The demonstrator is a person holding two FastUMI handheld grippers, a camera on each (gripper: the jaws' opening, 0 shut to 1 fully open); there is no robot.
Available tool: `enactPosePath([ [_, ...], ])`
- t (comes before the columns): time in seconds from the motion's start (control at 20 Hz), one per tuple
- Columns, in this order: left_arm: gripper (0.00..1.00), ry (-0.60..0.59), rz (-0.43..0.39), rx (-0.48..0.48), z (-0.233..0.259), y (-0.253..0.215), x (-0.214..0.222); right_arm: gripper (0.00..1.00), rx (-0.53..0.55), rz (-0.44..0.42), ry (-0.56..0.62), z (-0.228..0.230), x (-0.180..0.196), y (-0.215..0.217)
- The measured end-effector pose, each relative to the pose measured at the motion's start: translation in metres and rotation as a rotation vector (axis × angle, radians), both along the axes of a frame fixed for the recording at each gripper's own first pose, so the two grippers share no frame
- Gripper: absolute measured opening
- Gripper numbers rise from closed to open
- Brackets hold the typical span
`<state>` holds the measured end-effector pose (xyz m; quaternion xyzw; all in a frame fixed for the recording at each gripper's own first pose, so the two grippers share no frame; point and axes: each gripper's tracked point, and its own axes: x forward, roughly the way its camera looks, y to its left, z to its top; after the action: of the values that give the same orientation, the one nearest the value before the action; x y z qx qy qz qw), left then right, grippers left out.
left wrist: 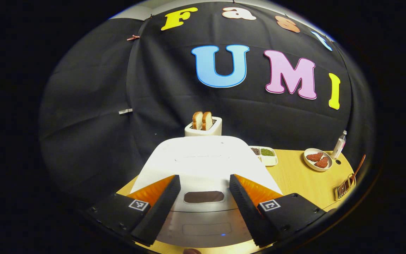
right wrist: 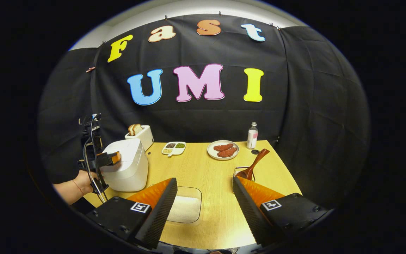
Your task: Close the left gripper, press the button to open the rice cooker; take a wooden spoon from the chopstick holder with the right hand, scoop a spoonful of rice and pour it into the rice cooker, then put the wooden spoon back into the chopstick holder.
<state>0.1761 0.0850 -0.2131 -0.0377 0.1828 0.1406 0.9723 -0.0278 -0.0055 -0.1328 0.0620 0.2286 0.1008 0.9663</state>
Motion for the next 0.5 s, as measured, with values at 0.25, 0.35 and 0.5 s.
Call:
enactPosePath([
  [0.25, 0.96, -0.087, 0.043, -0.023, 0.031, 0.016, -0.008, 0.99, 0.013, -0.002, -0.027, 0.009, 0.003, 0.002],
  [0.35, 0.96, -0.111, 0.029, -0.039, 0.046, 0.011, -0.017, 0.99, 0.021, -0.009, -0.05, 0.016, 0.005, 0.001],
  [0.5, 0.95, -0.153, -0.001, -0.022, 0.075, -0.001, -0.037, 0.99, 0.023, -0.01, -0.086, 0.026, 0.011, -0.002],
])
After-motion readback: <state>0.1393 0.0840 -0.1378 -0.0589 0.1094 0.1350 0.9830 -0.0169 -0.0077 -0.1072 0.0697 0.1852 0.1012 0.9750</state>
